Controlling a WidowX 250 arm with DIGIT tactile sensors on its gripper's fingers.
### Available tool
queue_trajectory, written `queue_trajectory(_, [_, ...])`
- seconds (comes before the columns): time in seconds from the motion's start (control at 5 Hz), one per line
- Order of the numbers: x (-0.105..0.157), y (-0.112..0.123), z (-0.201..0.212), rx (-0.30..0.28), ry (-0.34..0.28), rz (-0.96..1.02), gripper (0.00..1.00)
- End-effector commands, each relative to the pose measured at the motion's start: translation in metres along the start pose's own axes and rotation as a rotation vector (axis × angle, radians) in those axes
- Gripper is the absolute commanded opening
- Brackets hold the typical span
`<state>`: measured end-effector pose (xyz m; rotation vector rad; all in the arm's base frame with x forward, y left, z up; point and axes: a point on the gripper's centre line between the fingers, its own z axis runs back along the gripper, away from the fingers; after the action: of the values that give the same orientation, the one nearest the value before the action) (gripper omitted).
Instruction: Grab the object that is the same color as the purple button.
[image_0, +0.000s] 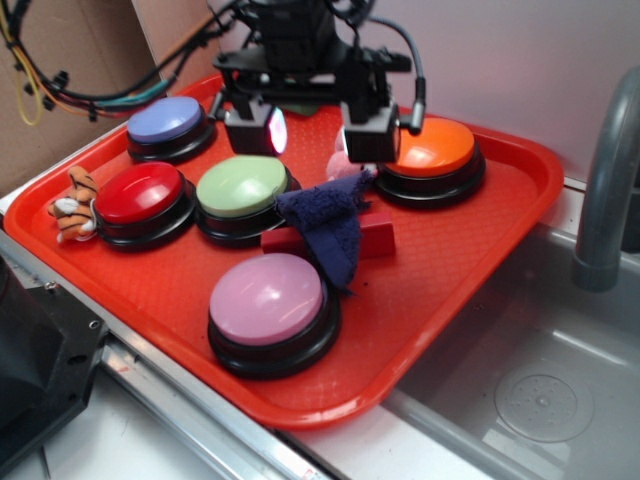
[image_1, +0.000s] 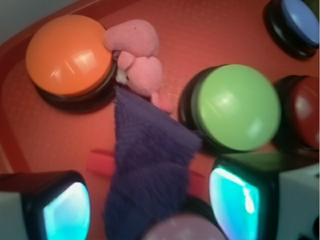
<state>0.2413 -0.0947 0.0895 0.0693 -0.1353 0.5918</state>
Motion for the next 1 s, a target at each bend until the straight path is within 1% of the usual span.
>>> queue_trajectory(0.0, [0.024, 0.001, -0.027, 0.04, -0.011, 0.065, 1.0])
queue_trajectory(0.2, [0.024, -0.001, -0.039, 0.072, 0.012, 0.054, 1.0])
queue_trajectory(0.4, [0.024, -0.001, -0.04, 0.068, 0.008, 0.077, 1.0])
queue_trajectory(0.6, [0.02, -0.003, -0.044, 0.085, 0.006, 0.073, 0.31])
queue_trajectory(0.8, [0.018, -0.003, -0.04, 0.078, 0.0, 0.076, 0.0])
